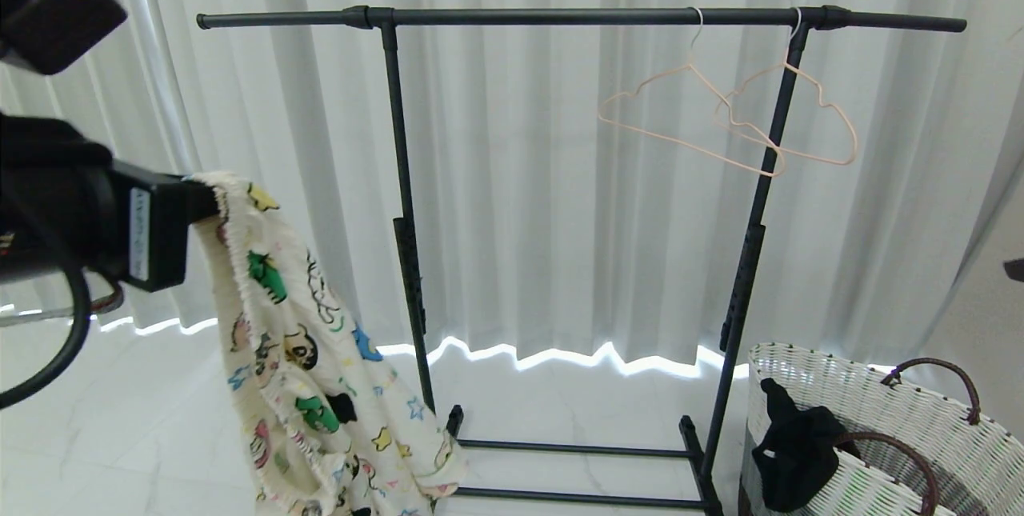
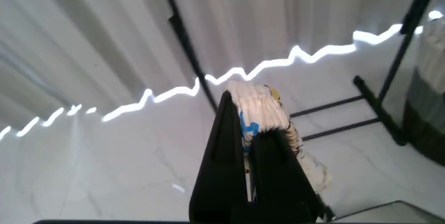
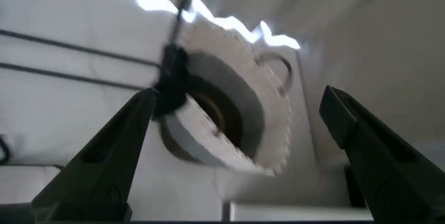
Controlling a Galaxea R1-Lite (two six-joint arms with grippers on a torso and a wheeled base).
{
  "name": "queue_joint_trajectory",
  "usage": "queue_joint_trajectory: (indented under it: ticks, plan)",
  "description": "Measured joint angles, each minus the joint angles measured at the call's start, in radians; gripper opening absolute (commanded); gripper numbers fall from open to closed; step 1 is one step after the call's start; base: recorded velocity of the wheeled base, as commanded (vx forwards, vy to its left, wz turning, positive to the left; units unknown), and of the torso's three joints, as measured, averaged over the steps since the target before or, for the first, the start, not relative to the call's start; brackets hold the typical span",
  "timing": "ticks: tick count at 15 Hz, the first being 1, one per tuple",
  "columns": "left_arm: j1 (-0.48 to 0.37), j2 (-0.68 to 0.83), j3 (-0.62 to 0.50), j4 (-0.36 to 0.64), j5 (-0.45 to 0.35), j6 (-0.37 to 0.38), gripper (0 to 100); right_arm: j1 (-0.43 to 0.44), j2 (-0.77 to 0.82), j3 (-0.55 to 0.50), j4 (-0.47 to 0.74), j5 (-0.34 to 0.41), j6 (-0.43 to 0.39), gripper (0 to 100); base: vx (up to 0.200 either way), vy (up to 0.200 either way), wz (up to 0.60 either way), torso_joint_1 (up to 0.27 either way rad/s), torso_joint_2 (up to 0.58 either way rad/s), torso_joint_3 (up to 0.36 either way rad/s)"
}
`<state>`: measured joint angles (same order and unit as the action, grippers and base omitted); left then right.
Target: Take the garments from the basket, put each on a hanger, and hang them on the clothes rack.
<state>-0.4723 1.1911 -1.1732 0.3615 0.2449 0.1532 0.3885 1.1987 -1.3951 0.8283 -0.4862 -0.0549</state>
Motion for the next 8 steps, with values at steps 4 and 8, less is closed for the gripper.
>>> queue_joint_trajectory:
  ticks: [4, 8]
  plan:
    - [0.132, -0.148, 0.166, 0.0, -0.021, 0.002, 0, -0.114, -0.067, 0.159, -0.041, -0.011, -0.019, 100, 0.0, 0.0, 0.0, 0.0, 0.0, 0.0]
    - [0.17, -0.188, 0.214, -0.001, -0.02, 0.024, 0, -0.131, -0.127, 0.319, -0.22, -0.01, -0.081, 100, 0.0, 0.0, 0.0, 0.0, 0.0, 0.0]
